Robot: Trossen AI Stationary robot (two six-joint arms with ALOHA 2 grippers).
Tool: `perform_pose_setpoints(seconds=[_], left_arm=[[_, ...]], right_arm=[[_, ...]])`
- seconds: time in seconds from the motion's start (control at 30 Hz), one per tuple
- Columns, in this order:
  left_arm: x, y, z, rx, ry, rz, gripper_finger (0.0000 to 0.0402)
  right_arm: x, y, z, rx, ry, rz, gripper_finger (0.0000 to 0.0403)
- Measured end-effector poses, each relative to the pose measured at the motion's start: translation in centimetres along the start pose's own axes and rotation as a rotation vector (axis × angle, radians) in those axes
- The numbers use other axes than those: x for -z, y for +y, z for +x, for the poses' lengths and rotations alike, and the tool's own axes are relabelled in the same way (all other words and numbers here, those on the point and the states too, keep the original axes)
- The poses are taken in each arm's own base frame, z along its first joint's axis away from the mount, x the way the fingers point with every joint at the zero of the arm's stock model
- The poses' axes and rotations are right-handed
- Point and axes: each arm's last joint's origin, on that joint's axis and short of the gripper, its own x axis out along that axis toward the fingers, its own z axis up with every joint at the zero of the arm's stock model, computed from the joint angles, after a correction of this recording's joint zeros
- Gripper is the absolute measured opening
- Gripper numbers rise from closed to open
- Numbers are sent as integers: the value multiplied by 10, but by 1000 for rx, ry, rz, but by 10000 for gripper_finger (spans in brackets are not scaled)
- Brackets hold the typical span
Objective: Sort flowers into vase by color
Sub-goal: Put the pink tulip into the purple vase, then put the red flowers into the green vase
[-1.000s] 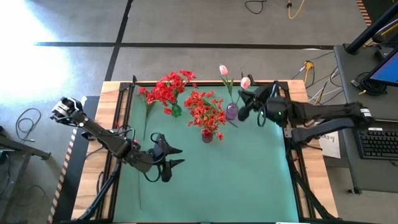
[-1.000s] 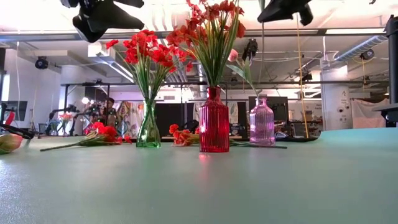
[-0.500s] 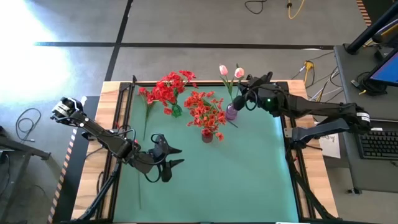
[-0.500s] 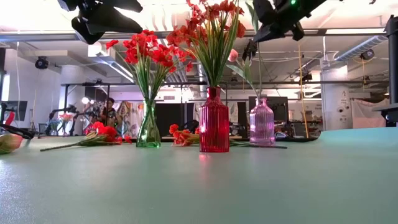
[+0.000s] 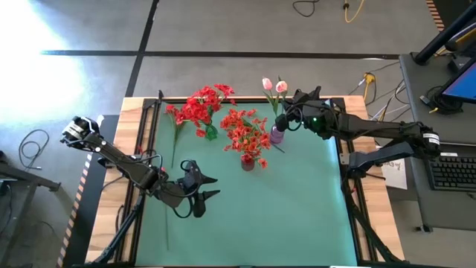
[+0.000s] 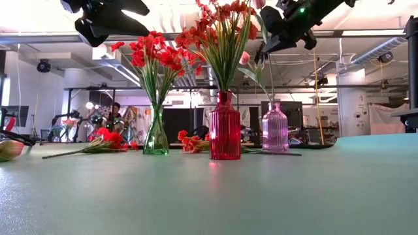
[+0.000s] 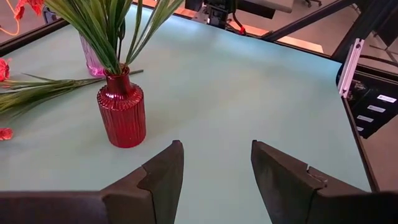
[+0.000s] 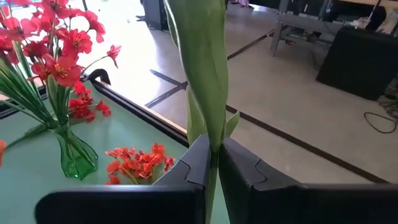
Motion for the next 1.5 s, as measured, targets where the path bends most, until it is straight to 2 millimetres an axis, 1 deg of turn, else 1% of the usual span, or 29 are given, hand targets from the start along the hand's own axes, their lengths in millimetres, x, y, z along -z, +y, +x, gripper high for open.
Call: perform_pose_setpoints(seconds=[0.27, 0.4, 0.57, 0.7, 0.87, 1.1, 1.2, 1.5], left_arm=[[0, 0, 0, 0, 0, -2, 175], [0, 0, 0, 0, 0, -3, 175], [1, 0, 0, -3, 5, -15, 175], [2, 1, 0, -7, 16, -74, 175], [7, 3, 0, -12, 80, -152, 175], [15, 9, -6, -19, 245, -278, 168], [10, 9, -10, -50, 286, -307, 166], [-17, 9, -28, -177, 360, -295, 166]], right_arm=[[4, -2, 0, 14, 36, 9, 104], [6, -4, -1, 61, 53, 13, 140], [7, -8, -8, 70, 70, 28, 176], [10, -10, -17, 59, 110, 34, 196], [14, -8, -29, 37, 153, 45, 206], [18, 4, -41, -33, 162, 44, 208], [17, 6, -45, -52, 153, 44, 208], [13, 6, -55, -89, 128, 55, 208]])
